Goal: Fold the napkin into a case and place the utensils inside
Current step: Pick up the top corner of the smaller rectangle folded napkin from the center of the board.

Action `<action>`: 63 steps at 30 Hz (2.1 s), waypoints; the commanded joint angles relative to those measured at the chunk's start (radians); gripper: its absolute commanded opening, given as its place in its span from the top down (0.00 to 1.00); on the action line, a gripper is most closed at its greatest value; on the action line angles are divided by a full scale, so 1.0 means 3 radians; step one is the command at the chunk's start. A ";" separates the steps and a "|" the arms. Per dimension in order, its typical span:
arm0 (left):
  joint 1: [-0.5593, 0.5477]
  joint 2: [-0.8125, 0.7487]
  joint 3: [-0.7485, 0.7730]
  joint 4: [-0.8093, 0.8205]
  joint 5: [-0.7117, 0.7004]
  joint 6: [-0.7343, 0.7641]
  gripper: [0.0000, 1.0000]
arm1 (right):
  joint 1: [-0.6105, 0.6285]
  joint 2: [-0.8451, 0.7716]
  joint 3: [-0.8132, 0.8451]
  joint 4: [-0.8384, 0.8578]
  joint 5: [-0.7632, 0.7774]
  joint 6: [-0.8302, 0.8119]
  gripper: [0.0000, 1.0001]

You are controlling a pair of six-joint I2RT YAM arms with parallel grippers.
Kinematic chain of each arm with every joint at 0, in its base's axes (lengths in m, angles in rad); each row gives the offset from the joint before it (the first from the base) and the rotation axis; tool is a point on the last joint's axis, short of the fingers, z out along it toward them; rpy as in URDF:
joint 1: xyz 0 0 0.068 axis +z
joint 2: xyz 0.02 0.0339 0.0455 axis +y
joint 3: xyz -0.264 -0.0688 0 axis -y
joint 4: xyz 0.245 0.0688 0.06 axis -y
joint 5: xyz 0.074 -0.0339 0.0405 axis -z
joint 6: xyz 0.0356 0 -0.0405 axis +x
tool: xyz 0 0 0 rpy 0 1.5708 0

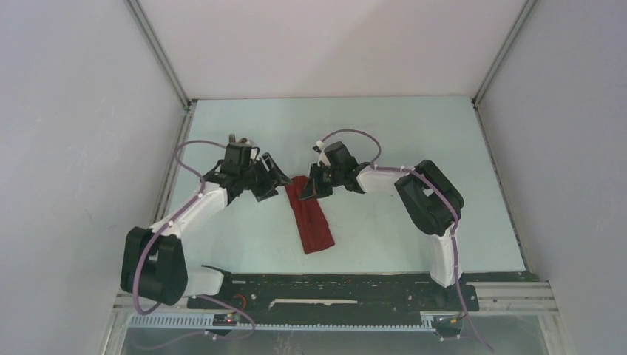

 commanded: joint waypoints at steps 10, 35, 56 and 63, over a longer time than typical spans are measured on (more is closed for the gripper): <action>-0.0005 0.0861 0.0692 -0.0027 -0.0108 0.0216 0.37 | 0.0097 0.0051 -0.0034 0.0341 -0.0184 -0.0139 1.00; -0.0245 0.1366 0.1118 -0.0300 -0.0411 0.0493 0.99 | 0.0186 -0.0072 -0.0033 0.0145 0.0125 -0.0302 1.00; 0.0016 0.1286 0.0744 0.0147 0.0261 0.0538 1.00 | 0.0239 -0.0314 0.0273 -0.0055 0.0404 -0.1226 0.44; 0.0059 0.1256 0.0685 0.0201 0.0348 0.0512 1.00 | 0.0285 -0.0125 0.0414 -0.0019 0.0427 -0.1334 0.48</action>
